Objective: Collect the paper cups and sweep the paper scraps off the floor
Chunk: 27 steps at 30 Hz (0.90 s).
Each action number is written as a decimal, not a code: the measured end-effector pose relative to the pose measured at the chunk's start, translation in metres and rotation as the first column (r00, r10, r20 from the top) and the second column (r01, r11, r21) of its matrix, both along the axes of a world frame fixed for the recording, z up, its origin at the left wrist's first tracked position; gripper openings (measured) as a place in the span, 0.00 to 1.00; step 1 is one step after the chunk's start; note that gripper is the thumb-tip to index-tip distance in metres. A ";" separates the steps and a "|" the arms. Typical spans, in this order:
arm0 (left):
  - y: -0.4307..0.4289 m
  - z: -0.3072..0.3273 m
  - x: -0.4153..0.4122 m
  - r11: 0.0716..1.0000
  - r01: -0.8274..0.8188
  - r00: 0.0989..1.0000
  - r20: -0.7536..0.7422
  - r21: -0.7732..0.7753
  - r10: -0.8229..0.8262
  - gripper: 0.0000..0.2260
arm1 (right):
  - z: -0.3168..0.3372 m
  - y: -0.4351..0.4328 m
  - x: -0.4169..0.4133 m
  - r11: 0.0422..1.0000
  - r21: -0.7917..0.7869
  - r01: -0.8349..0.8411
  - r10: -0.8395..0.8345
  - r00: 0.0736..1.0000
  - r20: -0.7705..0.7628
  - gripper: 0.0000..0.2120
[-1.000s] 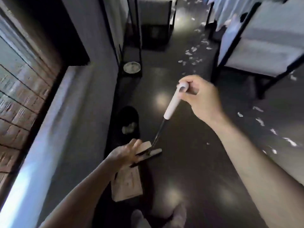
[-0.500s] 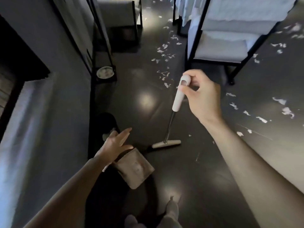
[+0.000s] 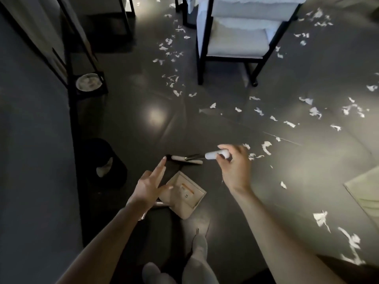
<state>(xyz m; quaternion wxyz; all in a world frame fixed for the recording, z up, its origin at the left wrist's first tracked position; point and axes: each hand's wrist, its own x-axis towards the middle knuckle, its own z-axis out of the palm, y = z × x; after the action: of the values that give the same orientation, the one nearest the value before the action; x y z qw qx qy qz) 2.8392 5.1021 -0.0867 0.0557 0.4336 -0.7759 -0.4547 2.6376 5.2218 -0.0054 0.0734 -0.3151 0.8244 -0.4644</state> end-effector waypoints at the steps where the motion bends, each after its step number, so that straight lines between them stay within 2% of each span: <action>1: -0.001 0.000 0.000 1.000 0.007 1.000 0.007 0.001 -0.007 0.42 | -0.002 0.001 0.000 0.999 0.039 -0.014 0.014 1.000 0.003 0.12; 5: -0.004 0.001 0.006 0.999 0.002 0.999 -0.032 0.053 -0.001 0.41 | -0.003 -0.001 -0.003 0.976 0.213 -0.033 0.015 0.996 0.089 0.08; 7: 0.000 -0.001 0.008 0.998 0.020 0.998 -0.055 0.063 -0.017 0.42 | 0.000 -0.005 -0.006 0.943 0.329 -0.045 -0.023 0.980 0.200 0.07; 9: 0.004 -0.002 0.009 0.997 0.004 0.995 -0.100 0.075 0.004 0.43 | 0.002 -0.008 -0.010 0.871 0.475 -0.123 -0.077 0.922 0.379 0.06; 10: 0.005 -0.002 0.009 0.997 -0.005 0.993 -0.116 0.072 0.014 0.44 | 0.004 -0.009 -0.012 0.856 0.486 -0.175 -0.130 0.837 0.532 0.04; 12: 0.006 -0.002 0.010 0.998 -0.005 0.992 -0.128 0.061 0.013 0.44 | 0.003 -0.007 -0.016 0.844 0.454 -0.285 -0.258 0.526 0.811 0.11; 13: 0.007 -0.002 0.010 0.999 -0.002 0.992 -0.129 0.054 0.009 0.45 | 0.000 -0.005 -0.017 0.805 0.472 -0.361 -0.311 0.421 0.852 0.14; 14: 0.007 -0.003 0.011 0.999 -0.004 0.992 -0.126 0.045 0.010 0.45 | -0.009 -0.002 -0.015 0.732 0.520 -0.439 -0.359 0.400 0.843 0.12; 16: 0.010 -0.001 0.013 1.000 -0.011 0.993 -0.117 0.026 0.014 0.44 | -0.032 0.008 -0.003 0.559 0.647 -0.518 -0.434 0.482 0.761 0.05; 17: 0.011 -0.001 0.015 1.000 -0.011 0.994 -0.110 0.019 0.013 0.44 | -0.048 0.016 0.007 0.525 0.692 -0.497 -0.430 0.546 0.719 0.08; 18: 0.013 0.000 0.017 1.000 -0.012 0.995 -0.096 0.001 0.012 0.44 | -0.064 0.024 0.016 0.543 0.705 -0.457 -0.408 0.590 0.696 0.15; 20: 0.016 -0.002 0.021 0.996 -0.013 0.997 -0.073 -0.084 0.007 0.45 | -0.083 0.036 0.031 0.639 0.668 -0.381 -0.382 0.597 0.705 0.21; 22: 0.018 -0.004 0.023 0.993 -0.054 0.993 -0.110 -0.107 0.042 0.44 | -0.094 0.042 0.039 0.709 0.628 -0.319 -0.354 0.609 0.710 0.22; 25: 0.020 -0.007 0.021 0.993 -0.089 0.986 -0.145 -0.083 0.076 0.42 | -0.104 0.042 0.043 0.734 0.595 -0.328 -0.242 0.692 0.680 0.20; 27: 0.022 -0.007 0.021 0.992 -0.094 0.983 -0.168 -0.082 0.079 0.39 | -0.114 0.043 0.043 0.742 0.584 -0.331 -0.177 0.743 0.646 0.22</action>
<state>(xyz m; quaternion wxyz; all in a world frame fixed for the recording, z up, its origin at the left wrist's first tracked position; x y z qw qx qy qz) 2.8606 5.1239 -0.0935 0.1588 0.4249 -0.7688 -0.4507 2.6810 5.2647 -0.1199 0.4898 -0.1170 0.8367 -0.2154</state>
